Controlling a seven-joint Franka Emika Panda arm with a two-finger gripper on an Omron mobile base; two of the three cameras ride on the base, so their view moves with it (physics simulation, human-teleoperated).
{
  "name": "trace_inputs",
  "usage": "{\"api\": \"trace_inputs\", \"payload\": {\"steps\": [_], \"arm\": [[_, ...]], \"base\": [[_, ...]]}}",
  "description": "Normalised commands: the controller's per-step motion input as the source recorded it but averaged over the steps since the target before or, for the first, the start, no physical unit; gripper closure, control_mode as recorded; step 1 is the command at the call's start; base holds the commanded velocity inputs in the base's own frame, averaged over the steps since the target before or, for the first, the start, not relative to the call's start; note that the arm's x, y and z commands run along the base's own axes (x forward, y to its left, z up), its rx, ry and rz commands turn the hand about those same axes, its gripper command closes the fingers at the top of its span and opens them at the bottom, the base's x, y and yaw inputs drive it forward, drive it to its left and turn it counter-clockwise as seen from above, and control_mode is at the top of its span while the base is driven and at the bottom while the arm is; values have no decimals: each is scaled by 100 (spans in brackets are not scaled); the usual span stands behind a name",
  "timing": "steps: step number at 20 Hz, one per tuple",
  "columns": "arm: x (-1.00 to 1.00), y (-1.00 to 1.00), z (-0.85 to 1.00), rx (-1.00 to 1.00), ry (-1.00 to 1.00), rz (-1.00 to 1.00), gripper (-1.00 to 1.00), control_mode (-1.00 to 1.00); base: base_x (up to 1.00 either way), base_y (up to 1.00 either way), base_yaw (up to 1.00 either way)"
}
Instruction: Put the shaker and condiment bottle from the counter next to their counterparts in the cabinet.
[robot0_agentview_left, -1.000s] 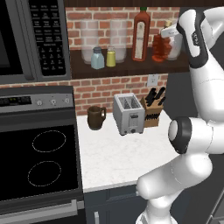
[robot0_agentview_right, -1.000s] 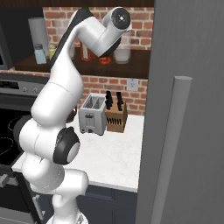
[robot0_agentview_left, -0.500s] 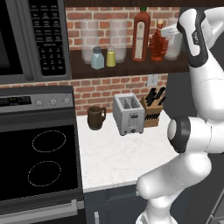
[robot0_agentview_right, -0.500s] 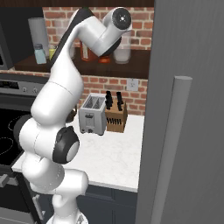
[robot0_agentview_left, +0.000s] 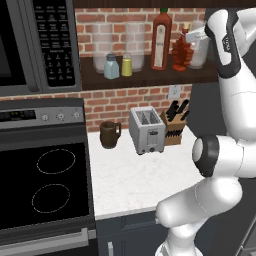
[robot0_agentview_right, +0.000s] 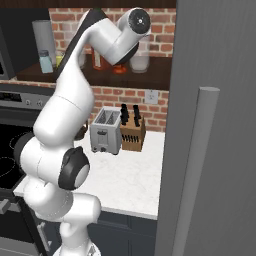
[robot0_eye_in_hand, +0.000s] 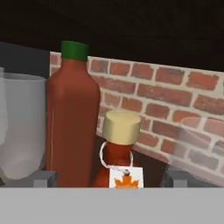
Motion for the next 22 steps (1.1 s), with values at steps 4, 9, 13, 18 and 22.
{"api": "trace_inputs", "payload": {"steps": [4, 9, 13, 18, 22], "arm": [[-62, 0, 0, -2, 0, 0, -100, -100], [-83, 0, -5, 0, 0, -1, -100, -100], [-99, 0, -28, 0, 0, -10, -100, -100], [-100, 13, -63, 0, 1, -14, -100, -100], [-100, 26, -74, -3, 0, -13, -100, -100]], "base": [[0, 0, 0], [0, 0, 0], [0, 0, 0], [0, 0, 0], [0, 0, 0]]}}
